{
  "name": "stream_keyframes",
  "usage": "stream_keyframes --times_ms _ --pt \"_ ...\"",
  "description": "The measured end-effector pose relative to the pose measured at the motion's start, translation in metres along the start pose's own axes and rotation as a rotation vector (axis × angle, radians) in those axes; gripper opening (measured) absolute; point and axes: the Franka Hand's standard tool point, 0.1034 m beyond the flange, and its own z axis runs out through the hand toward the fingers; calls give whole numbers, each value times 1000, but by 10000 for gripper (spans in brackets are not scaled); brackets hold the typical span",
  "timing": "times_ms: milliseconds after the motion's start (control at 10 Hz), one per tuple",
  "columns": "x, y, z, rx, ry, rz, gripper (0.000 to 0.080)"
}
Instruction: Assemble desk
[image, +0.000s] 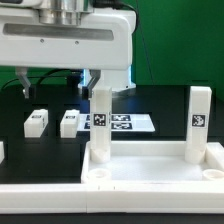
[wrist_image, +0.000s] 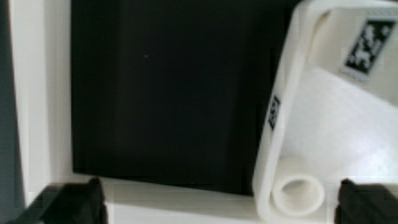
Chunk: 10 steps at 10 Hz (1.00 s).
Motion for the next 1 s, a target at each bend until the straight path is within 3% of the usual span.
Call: stream_keyframes --times_ms 100,200,300,500,900,1000 --pt "-1 9 -7 35 18 82 648" --pt "-17 23 -8 65 16 156 648" --pt "-38 37 -3 111 11 275 648" --pt "-57 50 11 175 -22 383 648" --pt "-55 47 11 175 -32 369 648" --pt "-61 44 13 194 -72 368 648"
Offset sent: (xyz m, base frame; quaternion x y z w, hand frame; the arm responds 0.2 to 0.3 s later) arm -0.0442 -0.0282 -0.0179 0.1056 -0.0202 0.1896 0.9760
